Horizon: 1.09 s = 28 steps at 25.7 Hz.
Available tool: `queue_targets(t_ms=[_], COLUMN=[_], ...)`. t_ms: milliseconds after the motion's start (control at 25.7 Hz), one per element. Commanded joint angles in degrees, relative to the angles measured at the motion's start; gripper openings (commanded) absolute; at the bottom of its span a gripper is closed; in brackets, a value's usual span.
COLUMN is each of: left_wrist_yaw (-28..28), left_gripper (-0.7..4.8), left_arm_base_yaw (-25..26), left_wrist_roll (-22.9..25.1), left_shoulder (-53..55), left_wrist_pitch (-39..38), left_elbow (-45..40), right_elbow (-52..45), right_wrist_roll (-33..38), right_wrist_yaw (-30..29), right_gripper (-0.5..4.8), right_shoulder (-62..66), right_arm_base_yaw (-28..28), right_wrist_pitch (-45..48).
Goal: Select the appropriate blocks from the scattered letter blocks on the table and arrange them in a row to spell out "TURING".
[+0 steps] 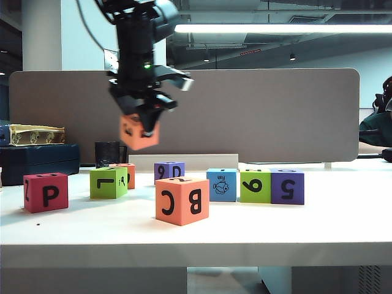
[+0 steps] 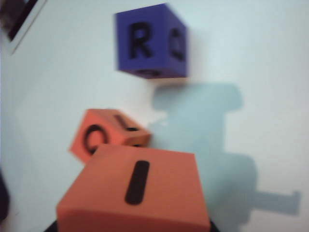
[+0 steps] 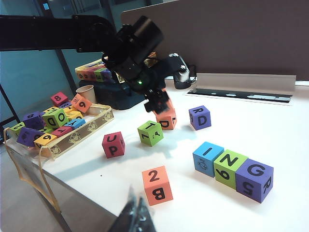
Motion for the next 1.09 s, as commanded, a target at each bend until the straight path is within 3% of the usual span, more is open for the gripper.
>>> queue_targets(t_ms=[39,311,389,428,506,623,817,973,1090], left_wrist_yaw=[-1.73,0.74,2.73,4.37,5.51,5.73,16.72,16.74,16.13], left_gripper=[2.14,2.21,2.71,3.26,3.5,3.5,3.5,3.5,3.5], left_arm_base_yaw=[3.23,11.08,12.68,13.86,15.19,15.47,15.32,15.34,15.43], left_wrist_roll=[-2.8,-10.43,-11.85,-13.38,-15.45,-15.72,-16.7,-15.76,-12.5], left_shoulder=[-0.26,-0.26,-0.26,-0.24,-0.26,-0.26,-0.76,-0.74,-0.68], left_wrist_pitch=[1.7,0.31,-0.11,-0.24,-0.26,-0.57,-13.51,-23.19,-25.31], left_elbow=[0.13,0.11,0.11,0.09,0.09,0.11,1.05,1.22,1.18], right_elbow=[0.2,0.2,0.2,0.2,0.2,0.2,0.2,0.2,0.2], right_wrist_roll=[0.0,0.02,0.02,0.02,0.0,0.0,0.0,0.0,0.0], right_wrist_yaw=[0.15,0.13,0.15,0.15,0.15,0.15,0.15,0.68,1.22], right_gripper=[-0.01,-0.01,-0.01,-0.01,-0.01,-0.01,-0.01,-0.01,-0.01], right_shoulder=[-0.57,-0.57,-0.57,-0.57,-0.57,-0.57,-0.57,-0.57,-0.57], right_arm_base_yaw=[-0.07,-0.07,-0.07,-0.07,-0.07,-0.07,-0.07,-0.07,-0.07], right_wrist_pitch=[0.55,0.55,0.55,0.55,0.55,0.55,0.55,0.55,0.55])
